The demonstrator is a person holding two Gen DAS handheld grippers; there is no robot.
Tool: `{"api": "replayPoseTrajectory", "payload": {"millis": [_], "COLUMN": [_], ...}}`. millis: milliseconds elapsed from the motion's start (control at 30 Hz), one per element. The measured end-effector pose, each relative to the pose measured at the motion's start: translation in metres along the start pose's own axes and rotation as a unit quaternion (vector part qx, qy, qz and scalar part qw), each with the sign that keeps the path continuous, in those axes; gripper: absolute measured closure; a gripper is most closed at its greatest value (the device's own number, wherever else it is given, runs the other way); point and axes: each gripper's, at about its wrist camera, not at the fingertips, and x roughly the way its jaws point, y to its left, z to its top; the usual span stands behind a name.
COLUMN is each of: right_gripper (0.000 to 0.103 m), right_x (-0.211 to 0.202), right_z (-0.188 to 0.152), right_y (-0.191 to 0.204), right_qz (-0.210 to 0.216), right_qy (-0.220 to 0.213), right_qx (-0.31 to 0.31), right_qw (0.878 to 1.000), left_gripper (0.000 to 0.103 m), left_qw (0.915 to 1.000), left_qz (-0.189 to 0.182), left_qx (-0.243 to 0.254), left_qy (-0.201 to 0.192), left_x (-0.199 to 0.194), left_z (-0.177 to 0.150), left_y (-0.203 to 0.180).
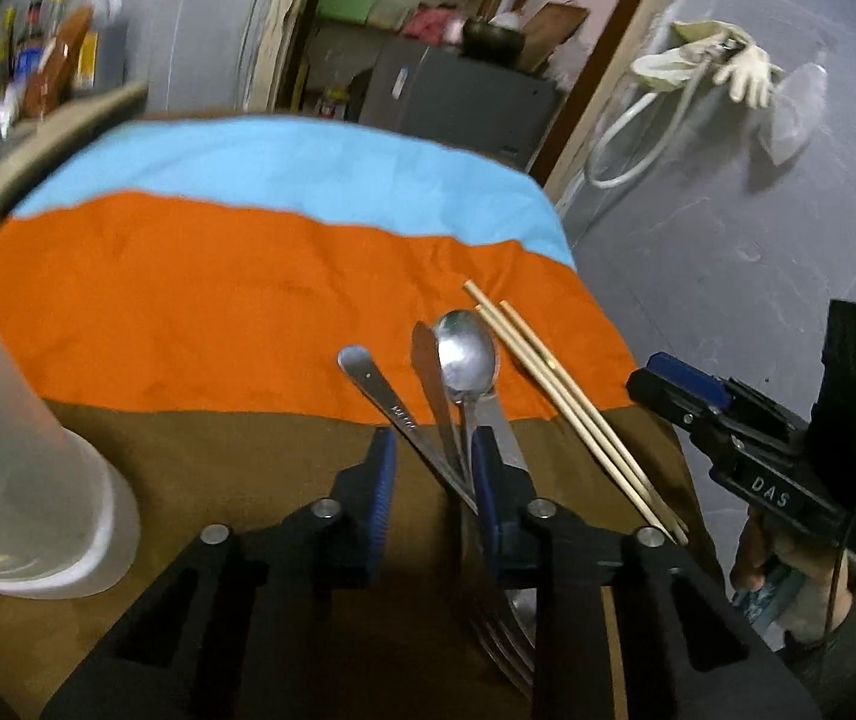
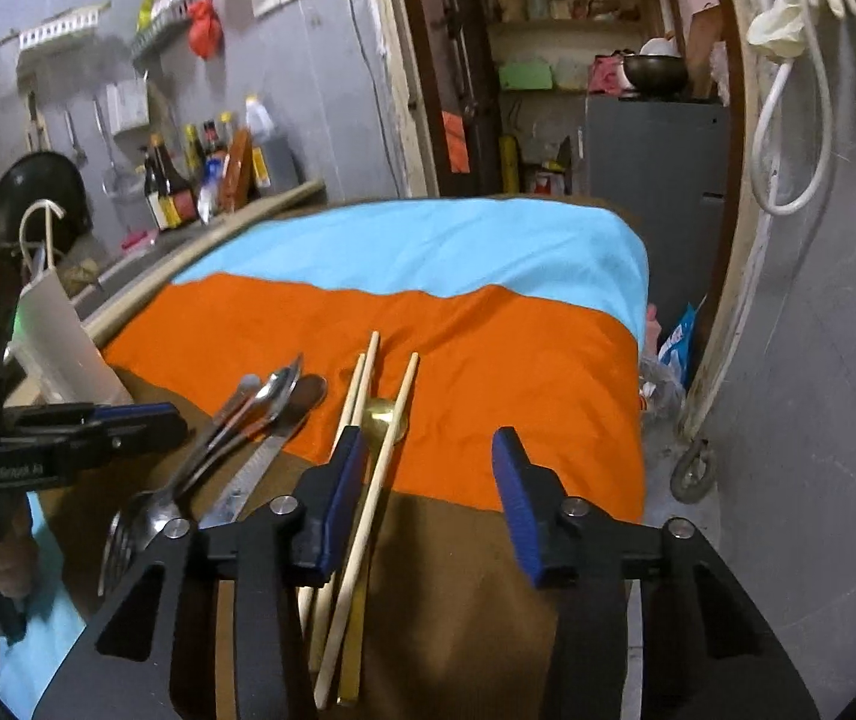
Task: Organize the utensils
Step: 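Move both tools back to the utensils on the cloth, then close the left tool on a silver spoon while the right tool grasps a chopstick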
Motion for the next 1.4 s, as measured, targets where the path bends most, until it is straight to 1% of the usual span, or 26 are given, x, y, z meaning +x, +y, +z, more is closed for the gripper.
{"api": "replayPoseTrajectory", "payload": {"millis": [100, 200, 333, 500, 633, 800, 900, 1033, 1133, 1267, 1300, 1367, 1400], "right_gripper": [0.065, 0.068, 0.071, 0.072, 0.073, 0.073, 0.073, 0.073, 0.072, 0.072, 0.073, 0.079, 0.086], "right_x": [0.006, 0.014, 0.023, 0.028, 0.032, 0.041, 0.043, 0.048, 0.054, 0.057, 0.057, 0.059, 0.06], "right_z": [0.002, 0.003, 0.004, 0.007, 0.01, 0.013, 0.014, 0.017, 0.021, 0.024, 0.025, 0.027, 0.029], "right_y": [0.0, -0.002, -0.002, -0.001, 0.002, 0.006, 0.006, 0.003, 0.001, 0.01, 0.011, 0.012, 0.012], "right_qz": [0.002, 0.008, 0.014, 0.015, 0.018, 0.02, 0.018, 0.025, 0.034, 0.015, 0.012, 0.016, 0.025], "right_qy": [0.011, 0.027, 0.048, 0.059, 0.065, 0.084, 0.088, 0.1, 0.112, 0.126, 0.13, 0.139, 0.146], "right_qx": [0.0, 0.002, 0.001, -0.006, -0.015, -0.021, -0.021, -0.01, 0.001, -0.017, -0.019, -0.014, -0.006], "right_qw": [1.0, 1.0, 0.999, 0.998, 0.998, 0.996, 0.996, 0.995, 0.993, 0.992, 0.991, 0.99, 0.989], "left_gripper": [0.085, 0.086, 0.086, 0.087, 0.088, 0.088, 0.088, 0.089, 0.089, 0.091, 0.091, 0.093, 0.094], "left_qw": [0.9992, 0.9985, 0.9963, 0.9957, 0.995, 0.9917, 0.9905, 0.9898, 0.9874, 0.9847, 0.9837, 0.9819, 0.9805], "left_qz": [-0.013, -0.023, -0.037, -0.038, -0.037, -0.05, -0.054, -0.057, -0.066, -0.073, -0.077, -0.084, -0.088], "left_qx": [-0.03, -0.045, -0.068, -0.073, -0.079, -0.101, -0.108, -0.113, -0.127, -0.143, -0.149, -0.159, -0.164], "left_qy": [0.021, 0.024, 0.038, 0.043, 0.049, 0.061, 0.065, 0.065, 0.068, 0.068, 0.065, 0.061, 0.061], "left_x": [0.008, 0.008, 0.01, 0.001, 0.006, 0.014, 0.018, 0.018, 0.02, 0.019, 0.019, 0.019, 0.019], "left_z": [0.0, 0.005, 0.012, 0.012, 0.017, 0.024, 0.027, 0.026, 0.028, 0.03, 0.029, 0.029, 0.029], "left_y": [0.009, 0.013, 0.023, 0.026, 0.026, 0.033, 0.036, 0.038, 0.042, 0.045, 0.047, 0.048, 0.049]}}
